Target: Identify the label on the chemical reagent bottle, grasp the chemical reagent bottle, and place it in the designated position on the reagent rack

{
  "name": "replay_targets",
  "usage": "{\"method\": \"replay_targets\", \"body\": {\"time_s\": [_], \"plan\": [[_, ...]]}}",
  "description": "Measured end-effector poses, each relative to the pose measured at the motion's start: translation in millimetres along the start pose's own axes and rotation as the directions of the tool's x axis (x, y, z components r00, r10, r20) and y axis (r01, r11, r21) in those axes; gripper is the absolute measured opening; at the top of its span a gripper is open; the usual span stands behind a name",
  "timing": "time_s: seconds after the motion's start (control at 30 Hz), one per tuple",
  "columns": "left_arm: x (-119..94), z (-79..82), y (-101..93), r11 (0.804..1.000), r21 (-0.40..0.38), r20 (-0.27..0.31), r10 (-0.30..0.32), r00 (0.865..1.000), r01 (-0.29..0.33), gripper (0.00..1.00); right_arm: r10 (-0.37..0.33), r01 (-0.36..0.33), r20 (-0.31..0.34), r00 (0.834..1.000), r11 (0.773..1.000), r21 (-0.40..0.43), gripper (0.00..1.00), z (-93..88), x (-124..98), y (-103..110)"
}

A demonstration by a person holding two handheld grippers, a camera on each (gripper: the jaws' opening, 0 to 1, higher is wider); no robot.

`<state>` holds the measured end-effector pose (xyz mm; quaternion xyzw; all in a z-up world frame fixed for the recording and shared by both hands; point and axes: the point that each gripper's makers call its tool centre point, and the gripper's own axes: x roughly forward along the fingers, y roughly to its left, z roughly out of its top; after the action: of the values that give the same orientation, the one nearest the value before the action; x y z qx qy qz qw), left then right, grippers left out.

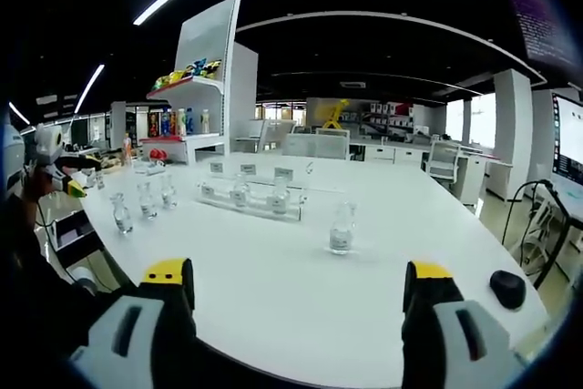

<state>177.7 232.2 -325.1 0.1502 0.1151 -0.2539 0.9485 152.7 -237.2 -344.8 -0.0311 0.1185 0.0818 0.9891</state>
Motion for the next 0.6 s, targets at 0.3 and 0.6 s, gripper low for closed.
{"method": "replay_targets", "body": {"time_s": [0.3,0.6], "plan": [[-0.8,1.6,-0.6,1.0,0.005,0.003,0.002,1.0,-0.002,0.89,0.0,0.0,0.002,1.0,1.0,0.003,0.91,0.5,0.0,-1.6],[-0.8,1.4,-0.4,1.0,0.003,-0.001,0.004,1.0,-0.004,0.89,0.012,-0.012,0.0,1.0,1.0,0.005,0.91,0.1,3.9,-0.5]]}}
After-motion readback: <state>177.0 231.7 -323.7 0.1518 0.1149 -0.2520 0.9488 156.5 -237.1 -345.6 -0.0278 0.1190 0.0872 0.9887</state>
